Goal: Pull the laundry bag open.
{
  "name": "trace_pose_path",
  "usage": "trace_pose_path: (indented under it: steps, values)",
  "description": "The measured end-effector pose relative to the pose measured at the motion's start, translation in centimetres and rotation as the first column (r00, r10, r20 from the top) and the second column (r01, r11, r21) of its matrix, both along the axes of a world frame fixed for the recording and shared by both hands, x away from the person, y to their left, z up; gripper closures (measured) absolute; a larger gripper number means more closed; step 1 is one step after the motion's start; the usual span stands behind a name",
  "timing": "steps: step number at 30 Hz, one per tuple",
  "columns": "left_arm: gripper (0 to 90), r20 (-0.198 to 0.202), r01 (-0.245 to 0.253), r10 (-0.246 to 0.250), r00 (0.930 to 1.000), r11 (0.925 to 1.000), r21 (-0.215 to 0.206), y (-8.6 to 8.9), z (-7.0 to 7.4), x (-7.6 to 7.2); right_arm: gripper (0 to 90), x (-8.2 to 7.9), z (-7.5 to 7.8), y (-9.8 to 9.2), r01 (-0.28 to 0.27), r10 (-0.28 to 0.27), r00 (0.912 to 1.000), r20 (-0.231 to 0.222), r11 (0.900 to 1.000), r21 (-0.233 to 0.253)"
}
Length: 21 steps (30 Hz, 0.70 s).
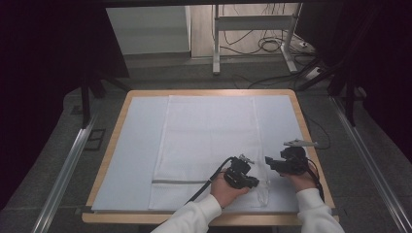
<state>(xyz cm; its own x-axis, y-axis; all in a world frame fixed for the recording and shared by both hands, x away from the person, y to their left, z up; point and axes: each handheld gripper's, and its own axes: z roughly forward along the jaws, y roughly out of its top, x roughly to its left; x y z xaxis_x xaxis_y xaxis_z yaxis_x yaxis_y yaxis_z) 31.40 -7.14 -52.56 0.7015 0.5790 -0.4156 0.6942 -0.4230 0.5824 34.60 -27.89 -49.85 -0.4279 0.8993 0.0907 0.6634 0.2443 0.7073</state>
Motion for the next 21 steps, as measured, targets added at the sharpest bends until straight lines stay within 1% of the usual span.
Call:
trace_pose_path:
  steps: [4,6,9,13,16,21]
  values:
    - [85.1,0.002,0.006,-0.006,1.0000,1.0000,-0.005,0.07,-0.03,-0.01,28.9,-0.02,-0.01,0.00,-0.002,0.002,1.0000,-0.001,1.000,0.000]
    - [85.5,0.020,0.015,-0.015,0.9997,0.9999,0.001,0.04,-0.02,-0.17,28.9,-0.05,0.03,-0.09,0.002,-0.002,1.0000,0.002,1.000,0.000]
    - [85.9,0.023,0.023,-0.023,0.9995,0.9997,0.000,0.08,-0.01,-0.17,28.9,-0.07,0.05,-0.16,0.006,-0.006,1.0000,0.002,1.000,0.000]
    - [86.5,0.020,0.031,-0.031,0.9993,0.9995,-0.006,0.27,-0.02,-0.07,28.9,-0.09,0.10,-0.19,0.002,-0.002,1.0000,0.001,1.000,0.007]
    - [86.6,0.026,0.035,-0.034,0.9991,0.9991,-0.023,0.39,0.11,-0.16,28.9,-0.09,0.12,-0.22,0.002,-0.002,1.0000,0.001,1.000,0.005]
    - [86.7,0.036,0.044,-0.043,0.9984,0.9985,-0.031,0.75,0.31,-0.12,28.4,-0.17,0.37,-0.43,0.000,0.000,1.0000,-0.002,1.000,0.029]
